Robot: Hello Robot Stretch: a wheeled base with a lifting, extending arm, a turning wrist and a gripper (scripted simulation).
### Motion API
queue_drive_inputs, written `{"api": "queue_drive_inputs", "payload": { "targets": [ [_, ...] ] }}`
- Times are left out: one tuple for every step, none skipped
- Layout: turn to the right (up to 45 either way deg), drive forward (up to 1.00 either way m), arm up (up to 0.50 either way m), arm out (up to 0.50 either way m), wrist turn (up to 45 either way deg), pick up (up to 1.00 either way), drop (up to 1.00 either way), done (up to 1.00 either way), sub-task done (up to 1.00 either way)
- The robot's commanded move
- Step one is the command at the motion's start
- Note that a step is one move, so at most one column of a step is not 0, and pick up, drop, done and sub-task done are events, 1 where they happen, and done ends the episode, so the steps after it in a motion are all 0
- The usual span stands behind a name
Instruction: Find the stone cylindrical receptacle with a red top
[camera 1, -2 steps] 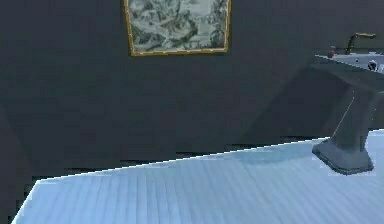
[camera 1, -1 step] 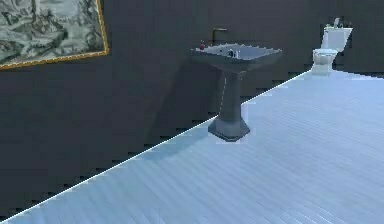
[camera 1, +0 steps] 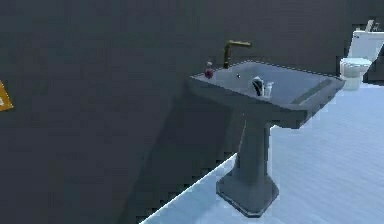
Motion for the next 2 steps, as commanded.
{"api": "queue_drive_inputs", "payload": {
  "targets": [
    [18.0, 0.00, 0.00, 0.00, 0.0, 0.00, 0.00, 0.00, 0.00],
    [0.0, 0.05, 0.00, 0.00, 0.0, 0.00, 0.00, 0.00, 0.00]
  ]
}}
